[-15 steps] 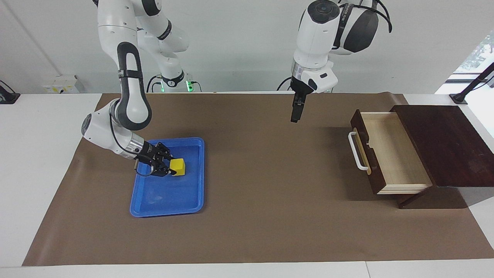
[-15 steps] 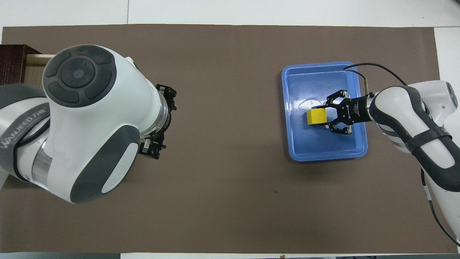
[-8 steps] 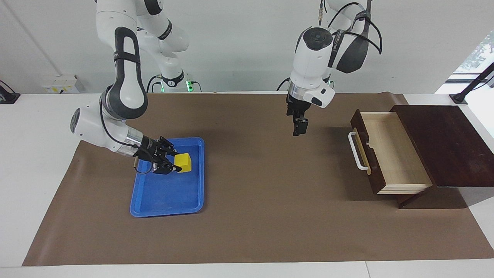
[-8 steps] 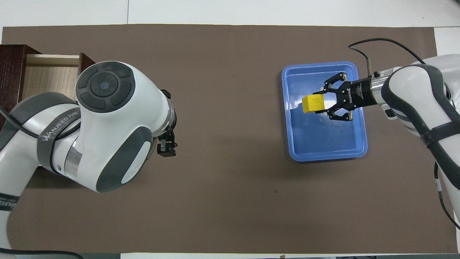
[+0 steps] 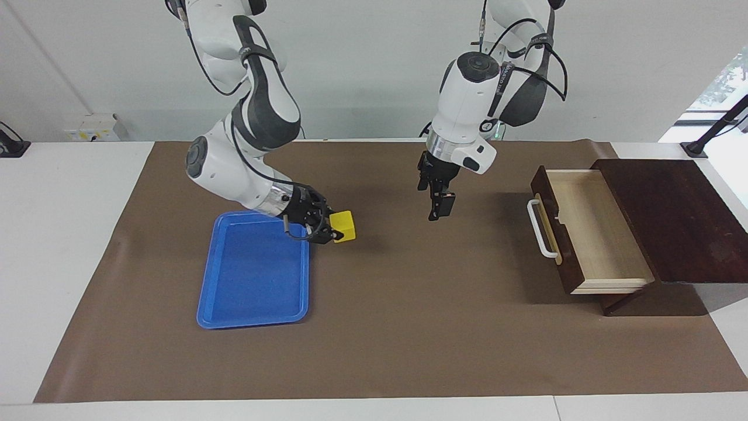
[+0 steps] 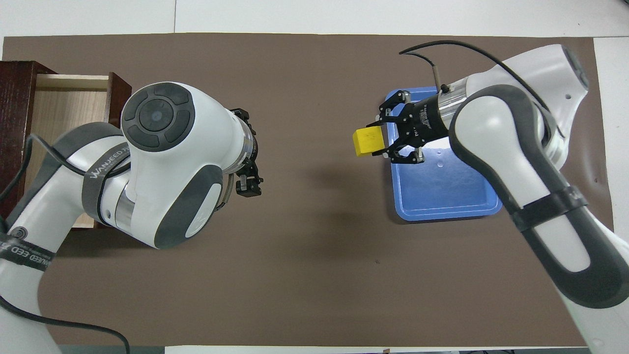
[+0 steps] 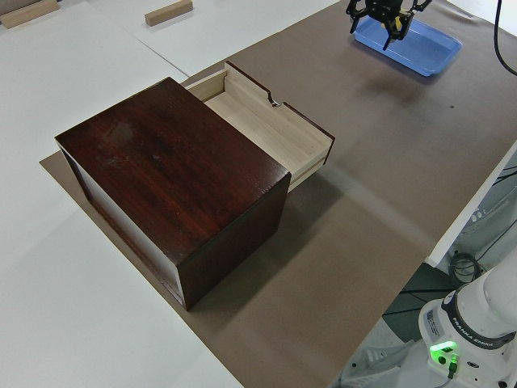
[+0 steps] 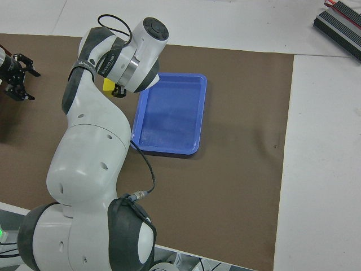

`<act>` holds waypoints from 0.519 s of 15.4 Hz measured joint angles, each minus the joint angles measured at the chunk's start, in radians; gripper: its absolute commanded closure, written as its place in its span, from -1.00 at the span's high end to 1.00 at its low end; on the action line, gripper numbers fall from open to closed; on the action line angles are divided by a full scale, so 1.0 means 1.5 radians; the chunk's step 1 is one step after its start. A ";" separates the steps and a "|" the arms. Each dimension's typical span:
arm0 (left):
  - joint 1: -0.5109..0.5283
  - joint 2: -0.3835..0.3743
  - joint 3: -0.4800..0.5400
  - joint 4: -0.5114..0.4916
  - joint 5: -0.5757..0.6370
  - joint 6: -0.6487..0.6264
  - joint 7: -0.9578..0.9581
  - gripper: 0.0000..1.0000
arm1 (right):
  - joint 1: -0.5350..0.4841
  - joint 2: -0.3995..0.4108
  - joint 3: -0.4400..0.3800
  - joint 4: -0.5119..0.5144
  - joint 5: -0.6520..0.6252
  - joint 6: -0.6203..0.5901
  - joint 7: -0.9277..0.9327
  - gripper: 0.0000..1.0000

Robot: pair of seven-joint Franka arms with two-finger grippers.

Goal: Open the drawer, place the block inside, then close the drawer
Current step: 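Lift the yellow block toward the left gripper with the right gripper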

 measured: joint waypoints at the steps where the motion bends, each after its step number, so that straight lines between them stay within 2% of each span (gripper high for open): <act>1: -0.003 0.000 0.000 -0.008 -0.008 0.031 0.000 1.00 | 0.014 0.000 0.000 0.000 0.000 0.007 0.012 -1.00; 3: -0.012 0.001 -0.001 -0.030 -0.016 0.076 -0.002 1.00 | 0.033 0.000 0.000 0.000 0.000 0.010 0.026 -1.00; 8: -0.040 0.005 -0.002 -0.049 -0.019 0.107 -0.060 1.00 | 0.069 0.000 0.000 -0.001 0.015 0.037 0.067 -1.00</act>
